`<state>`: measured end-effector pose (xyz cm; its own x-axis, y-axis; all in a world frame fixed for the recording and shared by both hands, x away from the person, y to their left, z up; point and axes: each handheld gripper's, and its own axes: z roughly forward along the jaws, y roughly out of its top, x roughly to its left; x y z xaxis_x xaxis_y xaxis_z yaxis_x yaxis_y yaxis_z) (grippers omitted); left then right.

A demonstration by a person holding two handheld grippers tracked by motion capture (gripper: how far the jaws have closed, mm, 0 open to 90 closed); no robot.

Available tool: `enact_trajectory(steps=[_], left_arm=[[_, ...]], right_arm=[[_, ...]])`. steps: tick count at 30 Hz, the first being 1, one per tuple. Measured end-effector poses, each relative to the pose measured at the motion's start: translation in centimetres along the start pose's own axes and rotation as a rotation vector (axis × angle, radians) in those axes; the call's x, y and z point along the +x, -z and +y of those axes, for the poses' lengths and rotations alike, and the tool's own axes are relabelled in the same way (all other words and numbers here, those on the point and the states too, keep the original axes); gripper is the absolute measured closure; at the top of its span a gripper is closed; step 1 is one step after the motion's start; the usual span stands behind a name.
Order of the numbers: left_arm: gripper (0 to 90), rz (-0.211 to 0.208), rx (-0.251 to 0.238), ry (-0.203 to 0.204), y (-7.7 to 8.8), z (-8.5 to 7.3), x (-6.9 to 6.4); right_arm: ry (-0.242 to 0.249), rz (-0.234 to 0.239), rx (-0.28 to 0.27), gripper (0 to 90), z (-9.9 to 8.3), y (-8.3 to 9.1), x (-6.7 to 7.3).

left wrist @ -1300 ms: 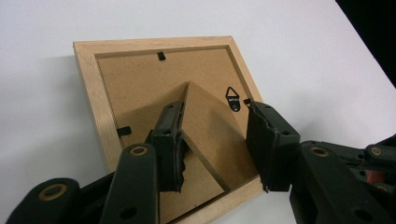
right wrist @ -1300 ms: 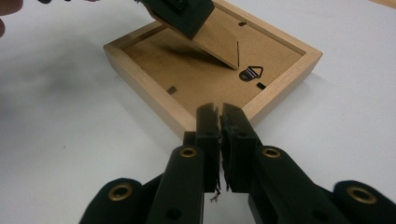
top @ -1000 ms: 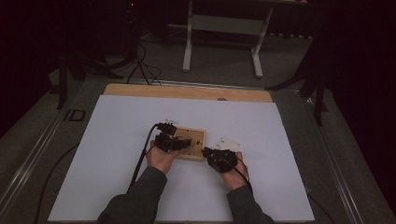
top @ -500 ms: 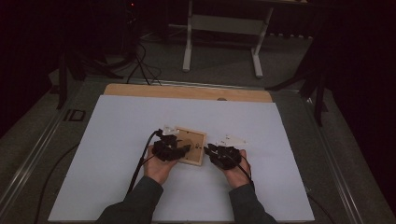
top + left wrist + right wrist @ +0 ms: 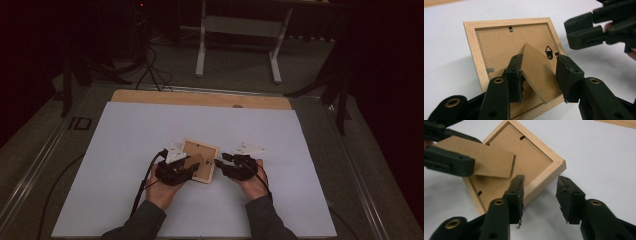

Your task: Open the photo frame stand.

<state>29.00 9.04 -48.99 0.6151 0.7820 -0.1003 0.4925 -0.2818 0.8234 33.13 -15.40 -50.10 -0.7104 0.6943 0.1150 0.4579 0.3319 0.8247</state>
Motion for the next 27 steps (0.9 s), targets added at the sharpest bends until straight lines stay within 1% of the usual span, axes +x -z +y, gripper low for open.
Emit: enact_trajectory(steps=[3,4,6,7,8,11,13,15,16,19,20,21,22,23,25,26,27], left_arm=[[58.8,-0.003,-0.018,-0.03,0.5,-0.5,-0.3],[59.1,-0.005,-0.024,-0.033,0.6,-0.6,-0.4],[60.2,-0.02,-0.037,-0.05,0.8,-1.0,-0.5],[60.2,-0.013,-0.045,-0.064,1.0,-1.3,-0.6],[59.9,-0.01,-0.048,-0.069,1.0,-1.4,-0.6],[59.8,-0.02,-0.053,-0.056,1.1,-1.7,-0.3],[59.9,-0.027,-0.058,-0.06,1.2,-1.8,-0.2],[59.9,-0.028,-0.063,-0.064,1.3,-2.0,-0.2],[59.9,-0.032,-0.064,-0.06,1.3,-2.1,-0.2],[60.0,-0.037,-0.065,-0.05,1.4,-2.3,0.0],[60.0,-0.044,-0.065,-0.043,1.4,-2.5,0.2],[60.2,-0.051,-0.065,-0.048,1.6,-2.6,0.2],[60.3,-0.051,-0.065,-0.048,1.6,-2.6,0.2],[60.4,-0.056,-0.063,-0.059,1.7,-2.7,0.2],[60.6,-0.061,-0.057,-0.066,1.8,-2.7,0.2],[60.6,-0.061,-0.057,-0.066,1.8,-2.7,0.2],[60.7,-0.063,-0.053,-0.066,1.8,-2.8,0.2]], right_arm=[[0.002,0.024,-0.003,51.7,0.2,0.0,0.1],[0.002,0.038,-0.003,50.2,0.2,0.0,0.1],[-0.003,0.06,0.0,47.4,0.3,-0.1,0.1],[-0.005,0.063,0.0,46.3,0.4,-0.2,0.1],[-0.007,0.075,0.002,45.0,0.3,-0.4,0.0],[-0.022,0.092,0.012,41.6,0.3,-0.8,-0.1],[-0.037,0.112,0.02,39.9,0.3,-1.3,-0.3],[-0.041,0.127,0.02,38.9,0.3,-1.6,-0.5],[-0.049,0.141,0.017,37.3,0.4,-1.8,-0.5],[-0.068,0.175,0.005,37.1,0.5,-2.0,-0.8],[-0.068,0.175,0.005,37.1,0.5,-2.0,-0.8],[-0.087,0.202,-0.003,36.9,0.5,-2.2,-1.1],[-0.091,0.214,-0.007,36.9,0.5,-2.3,-1.2],[-0.096,0.223,-0.007,37.1,0.4,-2.4,-1.2],[-0.094,0.245,-0.009,38.4,0.4,-2.6,-1.0],[-0.094,0.245,-0.009,38.4,0.4,-2.6,-1.0],[-0.075,0.236,-0.012,39.1,0.5,-2.7,-0.7]])
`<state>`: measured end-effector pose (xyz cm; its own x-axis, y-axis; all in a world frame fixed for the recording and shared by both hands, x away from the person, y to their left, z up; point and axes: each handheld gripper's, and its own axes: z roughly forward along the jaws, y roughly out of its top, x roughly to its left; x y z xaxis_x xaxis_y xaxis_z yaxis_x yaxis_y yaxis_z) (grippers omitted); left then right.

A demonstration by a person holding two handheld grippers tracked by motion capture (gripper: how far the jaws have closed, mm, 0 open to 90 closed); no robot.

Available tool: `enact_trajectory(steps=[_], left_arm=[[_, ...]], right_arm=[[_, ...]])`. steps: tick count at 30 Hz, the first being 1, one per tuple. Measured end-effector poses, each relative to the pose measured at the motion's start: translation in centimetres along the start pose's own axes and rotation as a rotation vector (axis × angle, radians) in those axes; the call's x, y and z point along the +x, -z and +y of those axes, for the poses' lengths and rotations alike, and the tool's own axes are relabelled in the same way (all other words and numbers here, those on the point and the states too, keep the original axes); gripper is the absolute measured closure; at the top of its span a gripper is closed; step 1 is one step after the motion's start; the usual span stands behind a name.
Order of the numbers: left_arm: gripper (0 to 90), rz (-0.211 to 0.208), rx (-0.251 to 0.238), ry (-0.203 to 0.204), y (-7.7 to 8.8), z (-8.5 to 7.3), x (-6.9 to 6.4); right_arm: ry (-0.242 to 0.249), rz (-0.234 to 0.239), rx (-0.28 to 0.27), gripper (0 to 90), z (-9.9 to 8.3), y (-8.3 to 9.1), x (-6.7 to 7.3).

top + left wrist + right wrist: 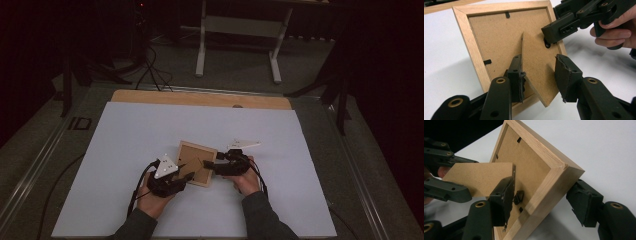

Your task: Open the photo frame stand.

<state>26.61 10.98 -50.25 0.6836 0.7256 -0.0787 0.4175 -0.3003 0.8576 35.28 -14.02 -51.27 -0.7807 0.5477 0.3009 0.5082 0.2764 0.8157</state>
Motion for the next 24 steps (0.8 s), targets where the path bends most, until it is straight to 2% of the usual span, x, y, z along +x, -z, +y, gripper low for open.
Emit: enact_trajectory(steps=[5,8,13,20,24], left_arm=[[60.6,-0.028,0.022,0.025,0.1,-0.1,0.6],[60.2,-0.037,0.044,0.036,0.2,-0.2,0.9],[60.5,-0.046,0.055,0.044,0.2,-0.2,1.0],[63.0,-0.148,0.065,0.103,0.2,-0.3,1.8],[68.3,-0.163,0.082,0.102,0.2,-0.3,1.9]], right_arm=[[0.007,-0.006,-0.013,42.7,0.1,0.3,0.2],[0.03,-0.028,-0.022,46.7,0.2,0.5,0.5],[0.062,-0.047,-0.019,47.0,0.3,0.6,0.9],[0.112,-0.054,-0.034,49.9,0.5,1.0,1.7],[0.144,-0.061,-0.043,53.1,0.8,1.2,2.3]])
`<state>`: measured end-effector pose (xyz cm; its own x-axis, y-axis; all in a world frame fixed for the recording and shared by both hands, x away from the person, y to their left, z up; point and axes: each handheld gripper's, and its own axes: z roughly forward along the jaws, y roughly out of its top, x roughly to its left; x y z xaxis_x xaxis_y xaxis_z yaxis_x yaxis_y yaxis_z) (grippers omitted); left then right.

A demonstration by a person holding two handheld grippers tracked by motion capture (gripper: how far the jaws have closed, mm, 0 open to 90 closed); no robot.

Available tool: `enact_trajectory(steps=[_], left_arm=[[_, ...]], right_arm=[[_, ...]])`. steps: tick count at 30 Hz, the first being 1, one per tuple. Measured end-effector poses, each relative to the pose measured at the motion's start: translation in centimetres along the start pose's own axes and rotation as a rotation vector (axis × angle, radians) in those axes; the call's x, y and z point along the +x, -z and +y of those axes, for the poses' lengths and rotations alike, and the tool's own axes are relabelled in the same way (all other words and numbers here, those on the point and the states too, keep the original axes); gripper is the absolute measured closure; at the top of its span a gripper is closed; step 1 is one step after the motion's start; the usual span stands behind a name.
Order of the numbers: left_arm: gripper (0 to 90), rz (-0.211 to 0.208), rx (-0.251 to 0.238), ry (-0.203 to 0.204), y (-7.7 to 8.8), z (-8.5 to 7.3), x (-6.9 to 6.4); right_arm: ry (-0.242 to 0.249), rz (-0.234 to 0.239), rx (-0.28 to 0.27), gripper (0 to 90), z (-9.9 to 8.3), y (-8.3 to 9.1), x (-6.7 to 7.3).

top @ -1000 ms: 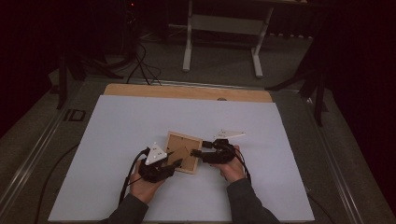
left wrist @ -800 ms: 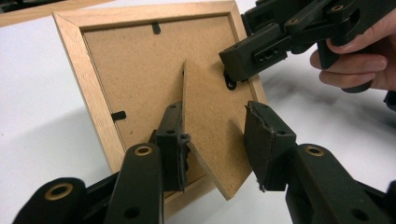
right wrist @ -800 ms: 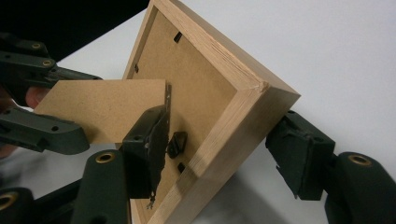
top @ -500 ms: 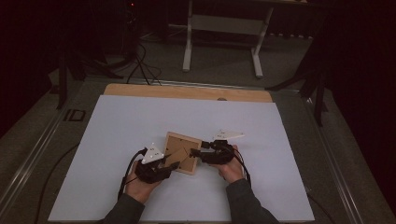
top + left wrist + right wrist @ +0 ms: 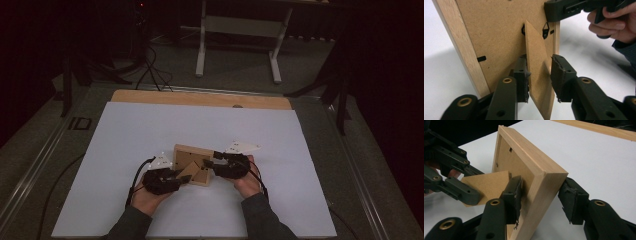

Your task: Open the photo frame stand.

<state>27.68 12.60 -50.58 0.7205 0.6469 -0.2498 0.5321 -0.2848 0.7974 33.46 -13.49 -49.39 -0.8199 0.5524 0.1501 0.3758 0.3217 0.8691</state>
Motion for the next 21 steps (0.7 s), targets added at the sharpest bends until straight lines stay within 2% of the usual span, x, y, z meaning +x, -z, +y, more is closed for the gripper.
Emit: enact_trajectory(steps=[5,8,16,21], left_arm=[[71.0,-0.004,0.009,0.007,0.0,0.0,0.0],[71.9,0.011,0.017,0.007,-0.1,0.0,0.0],[72.8,0.072,0.022,-0.028,-0.7,0.0,-0.3],[74.6,0.115,0.045,-0.059,-1.3,-0.1,-0.5]], right_arm=[[0.014,-0.007,0.0,53.6,0.1,0.1,0.3],[0.025,-0.012,-0.004,54.6,0.2,0.2,0.5],[0.049,-0.031,-0.029,57.1,0.5,0.5,0.8],[0.071,-0.04,-0.044,55.9,0.7,0.7,1.1]])
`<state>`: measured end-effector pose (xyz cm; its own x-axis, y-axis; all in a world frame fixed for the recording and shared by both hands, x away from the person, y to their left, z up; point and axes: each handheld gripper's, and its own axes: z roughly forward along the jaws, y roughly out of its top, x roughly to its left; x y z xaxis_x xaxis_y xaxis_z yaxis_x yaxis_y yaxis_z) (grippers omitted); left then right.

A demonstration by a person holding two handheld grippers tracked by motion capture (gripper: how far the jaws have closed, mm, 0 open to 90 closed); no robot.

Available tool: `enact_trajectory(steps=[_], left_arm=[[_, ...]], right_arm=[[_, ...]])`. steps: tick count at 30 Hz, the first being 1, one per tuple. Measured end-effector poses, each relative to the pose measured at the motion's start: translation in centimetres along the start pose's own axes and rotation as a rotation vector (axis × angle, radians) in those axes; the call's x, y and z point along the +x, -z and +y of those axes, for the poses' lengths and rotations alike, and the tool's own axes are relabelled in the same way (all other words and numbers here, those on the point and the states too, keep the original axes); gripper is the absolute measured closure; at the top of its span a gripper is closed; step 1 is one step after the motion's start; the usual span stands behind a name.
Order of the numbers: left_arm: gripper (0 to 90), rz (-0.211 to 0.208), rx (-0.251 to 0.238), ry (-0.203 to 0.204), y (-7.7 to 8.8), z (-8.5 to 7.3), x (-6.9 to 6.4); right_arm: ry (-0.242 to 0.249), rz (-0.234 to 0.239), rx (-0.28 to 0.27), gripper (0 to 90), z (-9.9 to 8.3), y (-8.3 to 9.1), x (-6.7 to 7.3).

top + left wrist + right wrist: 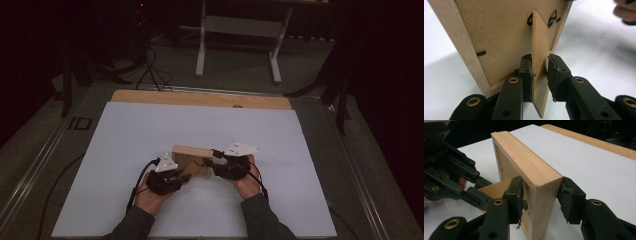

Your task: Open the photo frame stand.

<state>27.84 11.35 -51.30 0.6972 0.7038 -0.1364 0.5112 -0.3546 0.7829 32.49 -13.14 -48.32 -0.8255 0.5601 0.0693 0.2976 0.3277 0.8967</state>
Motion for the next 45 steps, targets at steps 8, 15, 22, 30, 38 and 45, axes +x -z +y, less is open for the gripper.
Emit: enact_trajectory(steps=[8,15,22,30,38,45], left_arm=[[74.4,0.046,0.006,-0.034,-0.4,-0.2,-0.3],[72.8,0.031,-0.005,-0.009,-0.3,-0.5,-0.4],[66.1,-0.069,-0.017,0.093,0.0,-1.1,0.2],[62.9,-0.111,-0.025,0.144,0.7,-1.6,0.5],[62.3,-0.122,-0.015,0.18,1.0,-2.3,0.5],[62.3,-0.12,-0.013,0.182,1.2,-2.5,0.4]], right_arm=[[0.048,-0.025,0.007,53.9,0.1,-0.1,0.6],[0.037,0.003,0.015,51.0,0.1,0.0,0.6],[0.047,0.037,0.042,48.6,0.0,-0.1,1.0],[0.047,0.081,0.059,45.0,-0.1,0.2,1.2],[0.047,0.106,0.082,41.1,-0.2,0.3,1.6],[0.043,0.128,0.1,38.3,-0.3,0.4,1.7]])
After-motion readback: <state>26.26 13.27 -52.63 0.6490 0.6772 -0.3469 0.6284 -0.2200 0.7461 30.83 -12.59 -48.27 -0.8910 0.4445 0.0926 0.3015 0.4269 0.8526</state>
